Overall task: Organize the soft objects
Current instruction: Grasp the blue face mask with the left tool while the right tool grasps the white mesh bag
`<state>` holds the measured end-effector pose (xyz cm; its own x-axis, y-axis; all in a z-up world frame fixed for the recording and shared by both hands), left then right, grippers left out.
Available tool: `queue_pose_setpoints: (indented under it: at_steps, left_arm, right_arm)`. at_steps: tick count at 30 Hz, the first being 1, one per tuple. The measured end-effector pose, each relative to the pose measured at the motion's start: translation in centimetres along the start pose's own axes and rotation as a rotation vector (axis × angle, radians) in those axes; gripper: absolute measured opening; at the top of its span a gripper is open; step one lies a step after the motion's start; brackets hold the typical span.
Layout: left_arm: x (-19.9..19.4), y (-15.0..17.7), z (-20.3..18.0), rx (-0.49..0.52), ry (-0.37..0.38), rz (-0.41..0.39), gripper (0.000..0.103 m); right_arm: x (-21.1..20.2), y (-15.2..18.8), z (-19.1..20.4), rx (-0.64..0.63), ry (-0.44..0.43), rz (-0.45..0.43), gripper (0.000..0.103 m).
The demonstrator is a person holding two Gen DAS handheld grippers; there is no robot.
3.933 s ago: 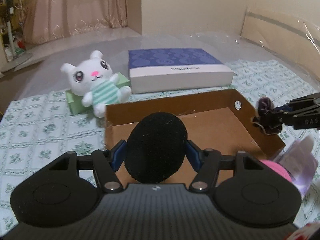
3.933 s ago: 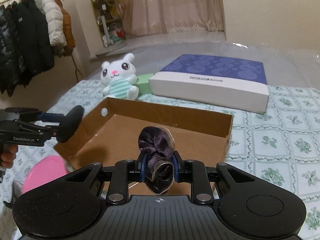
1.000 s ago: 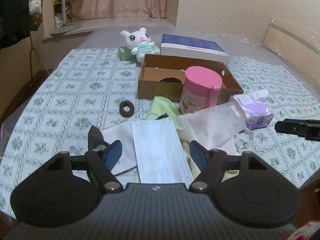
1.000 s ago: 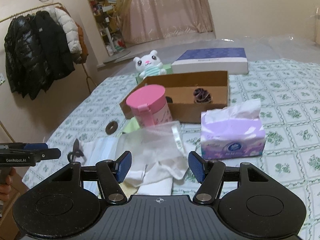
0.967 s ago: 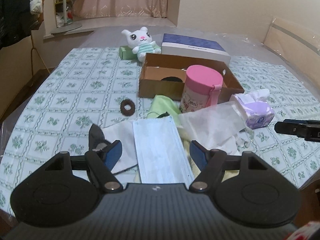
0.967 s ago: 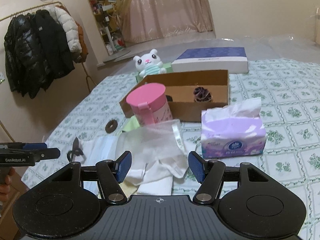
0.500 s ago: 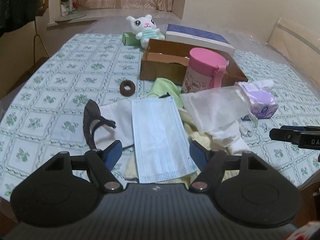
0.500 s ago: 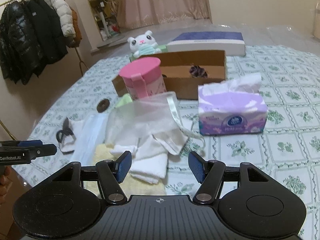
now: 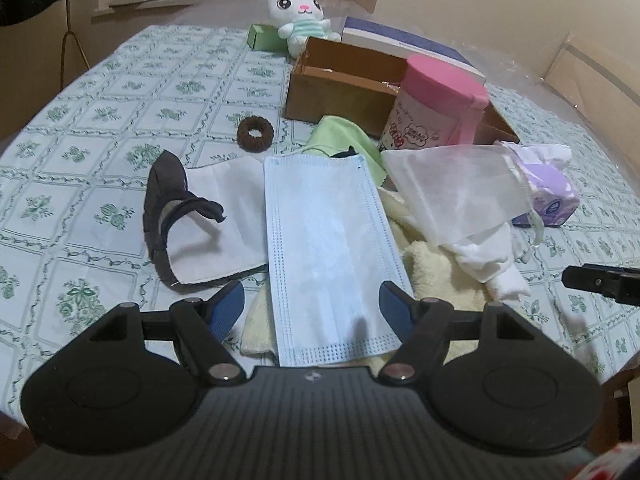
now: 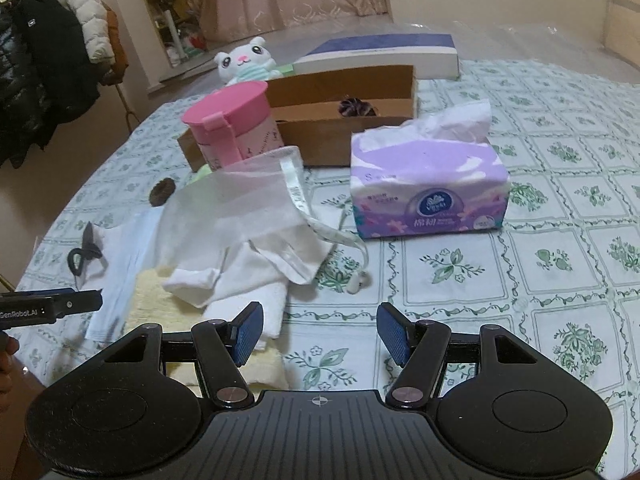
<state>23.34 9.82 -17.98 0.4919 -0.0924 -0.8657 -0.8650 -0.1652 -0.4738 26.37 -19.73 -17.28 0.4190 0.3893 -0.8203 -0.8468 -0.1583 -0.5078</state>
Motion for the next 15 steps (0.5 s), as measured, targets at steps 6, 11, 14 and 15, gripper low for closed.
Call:
queue_pose_setpoints:
  at_steps: [6, 11, 14, 15]
  left_arm:
    - [2.4, -0.9, 0.9, -0.006, 0.007, 0.02, 0.072]
    - [3.8, -1.6, 1.5, -0.028, 0.023, 0.035, 0.071]
    - [4.0, -2.0, 1.2, -0.025, 0.045, 0.032, 0.066]
    - [4.0, -2.1, 1.0, -0.024, 0.058, 0.031, 0.065]
  right_arm:
    - [0.5, 0.0, -0.7, 0.013, 0.013, 0.007, 0.064]
    - [1.0, 0.0, -1.2, 0.024, 0.022, 0.013, 0.064]
    - [1.2, 0.0, -1.4, 0.029, 0.025, 0.015, 0.064]
    - [1.2, 0.0, -1.4, 0.03, 0.026, 0.016, 0.064]
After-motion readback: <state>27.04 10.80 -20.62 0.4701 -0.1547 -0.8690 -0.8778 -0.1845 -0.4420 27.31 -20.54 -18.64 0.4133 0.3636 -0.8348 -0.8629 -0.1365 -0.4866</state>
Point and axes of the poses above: each gripper's, at about its wrist camera, not at the fingertips, and x roughly the way its jaws point, z to its left, y to its underside, the point moved 10 cm from there along x, roughly the way its jaws point, and after that the axes turned 12 degrees about z, right-handed, at the moved point
